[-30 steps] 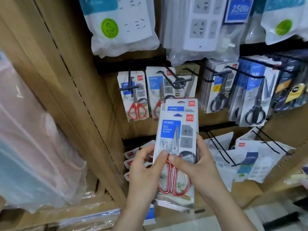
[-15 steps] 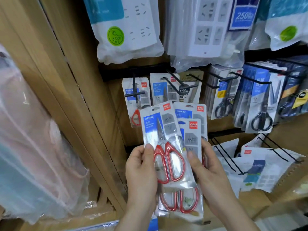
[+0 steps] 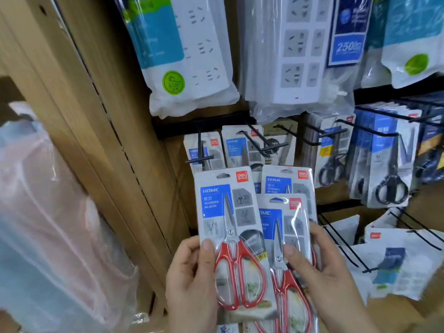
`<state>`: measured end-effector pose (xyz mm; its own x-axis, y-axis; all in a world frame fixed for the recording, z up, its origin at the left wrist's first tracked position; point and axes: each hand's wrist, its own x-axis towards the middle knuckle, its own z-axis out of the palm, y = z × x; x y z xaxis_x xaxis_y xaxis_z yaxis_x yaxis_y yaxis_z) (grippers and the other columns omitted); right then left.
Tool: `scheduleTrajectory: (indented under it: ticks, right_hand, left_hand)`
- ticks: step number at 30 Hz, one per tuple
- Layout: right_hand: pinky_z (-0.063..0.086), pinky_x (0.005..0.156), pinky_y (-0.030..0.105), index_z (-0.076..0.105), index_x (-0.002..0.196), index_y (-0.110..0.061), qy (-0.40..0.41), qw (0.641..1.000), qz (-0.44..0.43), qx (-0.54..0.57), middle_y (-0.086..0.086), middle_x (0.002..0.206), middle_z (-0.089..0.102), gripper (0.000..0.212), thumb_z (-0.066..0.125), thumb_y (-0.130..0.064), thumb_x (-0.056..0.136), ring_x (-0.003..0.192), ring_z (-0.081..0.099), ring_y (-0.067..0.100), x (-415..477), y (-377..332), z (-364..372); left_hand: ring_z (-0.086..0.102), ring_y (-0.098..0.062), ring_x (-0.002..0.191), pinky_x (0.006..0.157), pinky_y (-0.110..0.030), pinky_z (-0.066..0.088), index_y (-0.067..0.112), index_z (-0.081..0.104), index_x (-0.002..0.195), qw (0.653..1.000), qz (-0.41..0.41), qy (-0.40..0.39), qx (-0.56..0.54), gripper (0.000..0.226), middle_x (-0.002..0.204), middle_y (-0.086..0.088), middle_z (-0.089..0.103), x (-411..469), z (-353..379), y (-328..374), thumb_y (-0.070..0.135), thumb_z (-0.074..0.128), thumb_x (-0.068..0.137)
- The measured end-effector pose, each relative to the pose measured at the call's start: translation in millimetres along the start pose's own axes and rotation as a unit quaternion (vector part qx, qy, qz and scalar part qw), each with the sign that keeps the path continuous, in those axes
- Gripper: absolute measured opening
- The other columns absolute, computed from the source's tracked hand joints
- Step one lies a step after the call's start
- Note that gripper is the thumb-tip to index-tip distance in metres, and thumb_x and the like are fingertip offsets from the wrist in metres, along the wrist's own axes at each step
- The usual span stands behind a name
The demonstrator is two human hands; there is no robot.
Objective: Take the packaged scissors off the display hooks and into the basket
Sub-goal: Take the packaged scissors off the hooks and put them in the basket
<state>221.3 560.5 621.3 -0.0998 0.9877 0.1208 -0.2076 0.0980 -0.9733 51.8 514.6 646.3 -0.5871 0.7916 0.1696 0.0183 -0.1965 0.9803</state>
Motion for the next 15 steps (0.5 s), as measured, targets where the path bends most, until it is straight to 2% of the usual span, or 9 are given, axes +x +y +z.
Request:
scheduleTrajectory:
  ticks: [2,5,9,12,15]
  right_hand:
    - [0.057,0.065,0.016,0.062,0.114,-0.036,-0.003,1.0,-0.004,-0.001,-0.014,0.101,0.075,0.042,0.068,-0.028,0.073,0.09,0.072,0.004,-1.1,-1.2,1.3]
    - [0.056,0.068,0.016,0.062,0.112,-0.039,-0.006,1.0,-0.011,-0.001,-0.017,0.102,0.074,0.04,0.068,-0.03,0.073,0.092,0.071,0.003,-2.6,0.8,6.5]
    - [0.056,0.071,0.016,0.062,0.116,-0.037,-0.008,1.0,-0.021,-0.011,-0.016,0.107,0.073,0.044,0.068,-0.032,0.073,0.097,0.07,0.003,1.1,8.2,12.8]
    - [0.058,0.075,0.023,0.063,0.116,-0.038,-0.001,1.0,-0.025,-0.014,-0.012,0.11,0.073,0.044,0.069,-0.033,0.073,0.1,0.07,0.008,3.7,10.4,15.4]
    - [0.058,0.078,0.031,0.062,0.114,-0.045,-0.001,1.0,-0.019,-0.018,-0.013,0.111,0.072,0.041,0.069,-0.035,0.075,0.099,0.071,0.008,2.6,11.8,15.2]
  left_hand:
    - [0.069,-0.014,0.064,0.064,-0.036,0.056,0.019,0.069,0.081,0.999,0.01,0.031,-0.001,0.011,0.074,-0.003,0.076,1.1,-2.9,0.5,0.02,0.061,0.089]
    - [0.069,-0.026,0.072,0.072,-0.046,0.056,0.021,0.07,0.082,0.999,0.01,0.036,-0.018,0.013,0.078,-0.006,0.076,11.9,-3.7,0.3,0.03,0.061,0.085]
    - [0.058,-0.007,0.057,0.064,-0.033,0.047,0.016,0.068,0.086,0.999,0.033,0.04,-0.003,0.015,0.065,0.001,0.071,25.0,-4.4,-5.1,0.028,0.06,0.089]
    - [0.062,-0.009,0.06,0.065,-0.035,0.05,0.021,0.067,0.089,0.998,0.04,0.049,0.004,0.009,0.07,-0.002,0.074,28.5,-7.8,-6.2,0.02,0.061,0.094]
    - [0.067,-0.01,0.06,0.057,-0.033,0.054,0.033,0.064,0.095,0.997,0.051,0.043,0.031,0.012,0.077,-0.005,0.075,26.9,-14.0,-8.3,0.022,0.061,0.095]
